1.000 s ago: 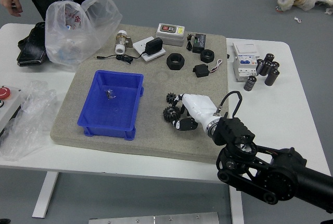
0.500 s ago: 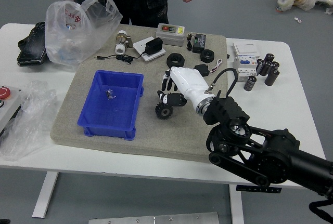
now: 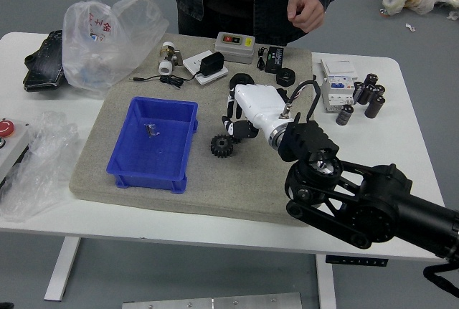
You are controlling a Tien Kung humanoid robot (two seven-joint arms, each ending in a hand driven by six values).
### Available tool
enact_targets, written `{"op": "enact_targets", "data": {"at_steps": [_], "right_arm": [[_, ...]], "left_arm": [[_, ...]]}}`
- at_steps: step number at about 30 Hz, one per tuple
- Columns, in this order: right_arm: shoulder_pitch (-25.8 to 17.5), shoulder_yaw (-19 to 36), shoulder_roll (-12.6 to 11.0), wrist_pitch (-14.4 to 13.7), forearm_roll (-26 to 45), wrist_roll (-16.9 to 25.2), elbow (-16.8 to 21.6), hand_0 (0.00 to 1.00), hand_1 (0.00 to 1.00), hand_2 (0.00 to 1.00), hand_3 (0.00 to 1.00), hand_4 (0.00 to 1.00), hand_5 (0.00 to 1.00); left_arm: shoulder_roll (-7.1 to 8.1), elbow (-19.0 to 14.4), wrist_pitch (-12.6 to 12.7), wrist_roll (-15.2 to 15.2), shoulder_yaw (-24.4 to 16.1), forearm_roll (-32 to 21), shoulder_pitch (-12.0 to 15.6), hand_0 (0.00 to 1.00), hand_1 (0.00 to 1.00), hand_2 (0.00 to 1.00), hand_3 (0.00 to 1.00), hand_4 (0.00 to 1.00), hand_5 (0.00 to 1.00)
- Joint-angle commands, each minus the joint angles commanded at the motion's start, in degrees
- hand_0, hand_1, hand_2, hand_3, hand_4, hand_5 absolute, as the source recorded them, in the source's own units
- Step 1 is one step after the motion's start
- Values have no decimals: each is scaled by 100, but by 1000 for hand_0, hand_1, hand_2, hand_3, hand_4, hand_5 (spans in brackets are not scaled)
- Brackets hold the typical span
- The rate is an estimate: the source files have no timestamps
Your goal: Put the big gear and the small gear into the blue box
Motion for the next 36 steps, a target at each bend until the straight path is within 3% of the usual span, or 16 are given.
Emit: {"op": "enact_targets", "data": {"at_steps": [1,2,11,24,25,31,32,36], "right_arm": [[-10,-25,4,70,-2,-32,-14,278,476,751,801,811,352],[-20,-54,10,122,6,-39,-34,281,483,912,972,884,378],[37,-364,99,143,169,-35,-286,281,476,912,974,888,377],[494,-1283,555,-137,853,281,-1573,281,464,860,905,896,389],[513,-1316,577,-164,876,304,-1623,392,624,842,905,885,384],[625,-1505,710,-275,996,445,-1869,392,624,842,905,885,384],[633,-1531,722,-287,1013,465,-1896,448,667,758,672,590,215],[636,-1617,743,-352,1075,543,-1964,448,667,758,672,590,215]], "left_arm": [[-1,1,0,-2,1,1,-3,647,626,584,690,726,393],[-3,2,1,-7,6,-4,-8,647,626,584,690,726,393],[-1,2,-4,-9,9,5,-20,647,626,584,690,726,393],[-5,-7,-10,15,-19,40,-20,647,626,584,689,726,393],[-6,-9,-10,20,-23,43,-17,647,626,584,689,726,393],[-4,-14,-9,36,-38,50,-2,647,626,584,689,726,393],[-4,-14,-9,33,-38,49,-5,647,626,584,689,726,393],[1,-11,-4,20,-30,40,-15,647,626,584,689,726,393]]}}
